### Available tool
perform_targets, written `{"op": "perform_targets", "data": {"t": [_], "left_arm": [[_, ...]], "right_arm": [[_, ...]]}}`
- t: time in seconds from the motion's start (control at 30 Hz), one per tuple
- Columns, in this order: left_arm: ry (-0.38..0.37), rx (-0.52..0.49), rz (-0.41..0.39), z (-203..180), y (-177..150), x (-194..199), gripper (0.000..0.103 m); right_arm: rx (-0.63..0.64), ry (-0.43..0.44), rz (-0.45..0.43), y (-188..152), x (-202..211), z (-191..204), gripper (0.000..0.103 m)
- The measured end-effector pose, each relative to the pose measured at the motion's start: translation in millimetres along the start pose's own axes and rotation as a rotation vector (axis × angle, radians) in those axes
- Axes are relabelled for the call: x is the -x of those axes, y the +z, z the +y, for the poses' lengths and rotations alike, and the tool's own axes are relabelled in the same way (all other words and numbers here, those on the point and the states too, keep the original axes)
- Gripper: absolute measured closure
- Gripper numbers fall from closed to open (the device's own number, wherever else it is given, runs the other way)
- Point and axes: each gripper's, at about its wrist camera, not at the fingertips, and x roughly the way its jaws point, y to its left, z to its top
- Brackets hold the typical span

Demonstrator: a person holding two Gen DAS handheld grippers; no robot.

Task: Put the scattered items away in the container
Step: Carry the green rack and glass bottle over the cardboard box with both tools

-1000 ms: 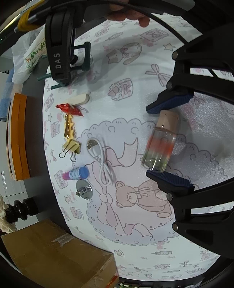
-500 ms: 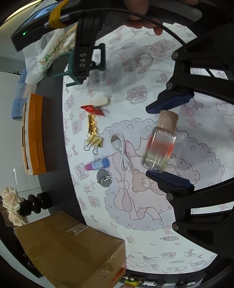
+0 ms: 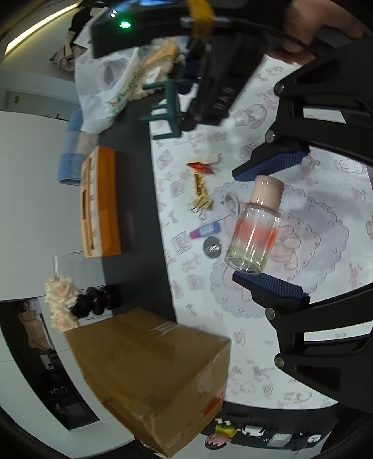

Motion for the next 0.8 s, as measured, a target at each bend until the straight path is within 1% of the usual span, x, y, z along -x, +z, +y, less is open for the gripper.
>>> {"op": "perform_targets", "data": {"t": [0.2,0.27,0.4,0.47,0.6,0.8], "left_arm": [[0.01,0.045,-0.079,40.2,19.5,55.5,0.041],[0.063,0.09,-0.097,54.6,24.4,73.1,0.041],[0.073,0.122,-0.14,83.6,32.4,107.2,0.041],[0.098,0.142,-0.153,95.5,35.1,118.4,0.041],[0.106,0.17,-0.179,121.3,40.0,137.5,0.041],[0.121,0.21,-0.212,162.6,50.4,159.0,0.041]], "right_arm": [[0.043,0.028,-0.045,8.1,50.6,45.8,0.043],[0.06,0.034,-0.065,12.6,68.1,61.7,0.043],[0.094,0.05,-0.105,22.4,103.8,93.0,0.043],[0.107,0.06,-0.119,27.3,118.8,108.3,0.043],[0.129,0.083,-0.141,37.6,142.5,139.2,0.043],[0.162,0.106,-0.16,56.6,164.9,182.6,0.043]]}}
